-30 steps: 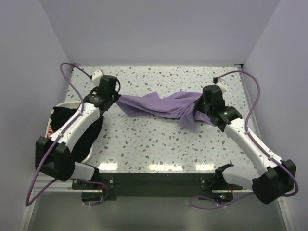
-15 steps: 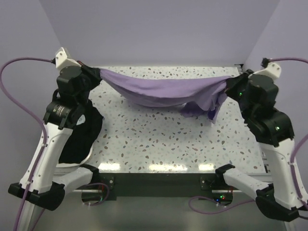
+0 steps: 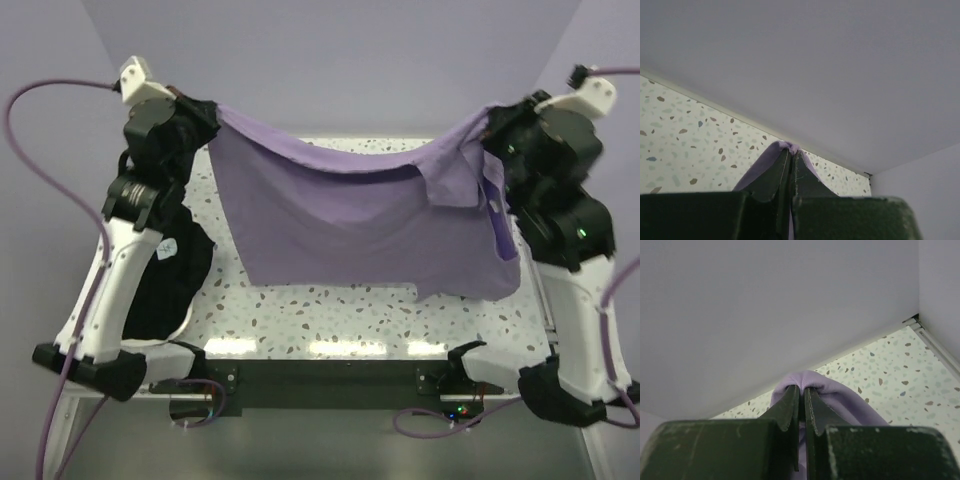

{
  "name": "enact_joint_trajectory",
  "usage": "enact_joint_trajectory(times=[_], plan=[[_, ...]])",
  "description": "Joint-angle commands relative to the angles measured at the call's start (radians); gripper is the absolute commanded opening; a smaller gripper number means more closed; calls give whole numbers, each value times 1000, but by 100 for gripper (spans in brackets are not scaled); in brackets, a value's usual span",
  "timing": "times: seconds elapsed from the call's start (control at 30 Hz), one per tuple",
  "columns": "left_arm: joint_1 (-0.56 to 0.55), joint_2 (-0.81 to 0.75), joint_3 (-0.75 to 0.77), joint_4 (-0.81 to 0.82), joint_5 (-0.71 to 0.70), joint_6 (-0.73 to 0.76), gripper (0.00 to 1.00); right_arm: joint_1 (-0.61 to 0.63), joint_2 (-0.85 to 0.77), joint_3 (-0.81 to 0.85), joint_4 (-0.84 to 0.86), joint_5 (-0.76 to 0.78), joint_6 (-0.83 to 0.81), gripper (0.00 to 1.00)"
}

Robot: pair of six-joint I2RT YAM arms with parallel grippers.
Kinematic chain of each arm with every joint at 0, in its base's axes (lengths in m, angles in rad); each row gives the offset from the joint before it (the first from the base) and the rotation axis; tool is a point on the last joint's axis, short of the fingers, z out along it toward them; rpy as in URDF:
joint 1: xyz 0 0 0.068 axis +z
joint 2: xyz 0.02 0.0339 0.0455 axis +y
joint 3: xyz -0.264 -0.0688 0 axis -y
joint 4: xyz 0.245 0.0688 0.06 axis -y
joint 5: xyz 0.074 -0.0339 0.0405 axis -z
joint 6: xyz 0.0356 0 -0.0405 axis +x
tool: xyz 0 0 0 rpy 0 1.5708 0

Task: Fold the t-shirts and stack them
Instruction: Flatten the tshirt out

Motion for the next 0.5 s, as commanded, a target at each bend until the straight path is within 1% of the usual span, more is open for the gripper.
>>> enact_joint_trajectory(times=[0.0, 0.03, 0.07, 0.1, 0.13, 0.17, 0.2, 0.23, 0.27, 0.3, 0.33, 0.4, 0.43, 0.47], plan=[[24, 160, 111, 182, 32, 55, 0, -64, 187, 35, 224, -102, -36, 0], [34, 250, 151, 214, 45, 63, 0, -130, 258, 47, 255, -157, 2, 0], [52, 299, 248, 224, 76, 64, 0, -162, 293, 93, 299, -206, 24, 0], [64, 351, 308, 227, 93, 64, 0, -217, 331, 134, 312, -302, 42, 0], [77, 449, 371, 227, 114, 61, 0, -239, 417, 183, 315, -332, 68, 0], [103, 497, 498, 224, 160, 55, 0, -258, 451, 296, 300, -358, 76, 0], [115, 576, 563, 213, 185, 46, 0, -290, 485, 347, 295, -395, 84, 0], [126, 608, 624, 206, 206, 41, 0, -308, 523, 393, 290, -420, 113, 0], [149, 631, 721, 197, 229, 37, 0, -328, 536, 465, 284, -443, 130, 0], [159, 643, 748, 192, 240, 33, 0, -360, 543, 492, 283, -490, 145, 0], [169, 634, 754, 196, 248, 27, 0, -362, 545, 508, 284, -509, 169, 0], [187, 591, 676, 218, 254, 27, 0, -404, 525, 510, 271, -540, 179, 0], [187, 530, 626, 247, 253, 29, 0, -405, 510, 492, 257, -550, 176, 0], [192, 496, 514, 259, 245, 30, 0, -405, 466, 417, 258, -557, 176, 0]])
